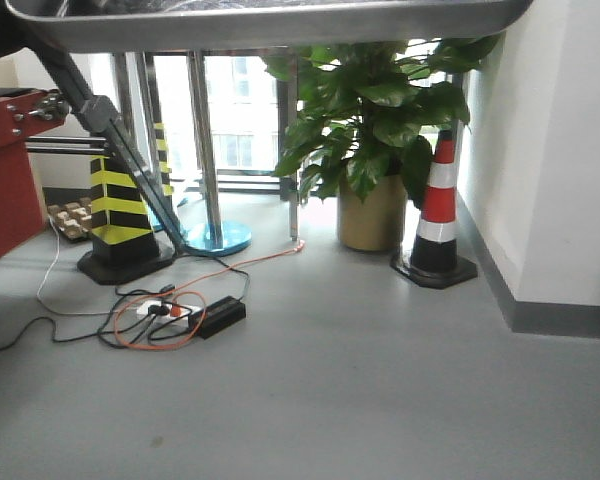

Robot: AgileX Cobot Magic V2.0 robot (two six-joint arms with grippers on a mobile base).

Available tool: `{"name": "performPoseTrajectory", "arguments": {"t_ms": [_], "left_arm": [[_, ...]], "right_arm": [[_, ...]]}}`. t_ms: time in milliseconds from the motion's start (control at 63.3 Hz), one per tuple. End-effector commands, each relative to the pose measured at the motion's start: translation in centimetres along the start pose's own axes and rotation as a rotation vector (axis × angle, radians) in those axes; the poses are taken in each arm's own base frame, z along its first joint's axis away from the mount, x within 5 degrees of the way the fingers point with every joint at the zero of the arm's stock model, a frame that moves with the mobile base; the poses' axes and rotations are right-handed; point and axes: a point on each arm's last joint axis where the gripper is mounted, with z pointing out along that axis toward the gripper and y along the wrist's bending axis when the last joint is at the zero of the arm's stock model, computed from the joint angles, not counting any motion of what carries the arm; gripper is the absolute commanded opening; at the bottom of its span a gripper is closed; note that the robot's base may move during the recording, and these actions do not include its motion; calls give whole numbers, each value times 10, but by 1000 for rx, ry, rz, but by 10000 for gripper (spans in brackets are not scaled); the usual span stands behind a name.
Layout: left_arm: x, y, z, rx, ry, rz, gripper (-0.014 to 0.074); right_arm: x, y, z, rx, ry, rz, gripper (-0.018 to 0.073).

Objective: Stack silver trays without gaps
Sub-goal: 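Carry the tray with both grippers while driving past the plant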

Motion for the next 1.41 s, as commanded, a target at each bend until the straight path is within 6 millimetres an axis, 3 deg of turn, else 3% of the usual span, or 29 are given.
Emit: {"name": "performPoseTrajectory", "arguments": {"t_ms": [0,1391], "left_arm": [[5,-6,-17,56,7,24,-41],[4,-8,-12,60,20,24,-42]], "right_arm": [[1,2,-23,-56,-47,-14,57],[1,2,-22,-56,-46,-14,57]]}}
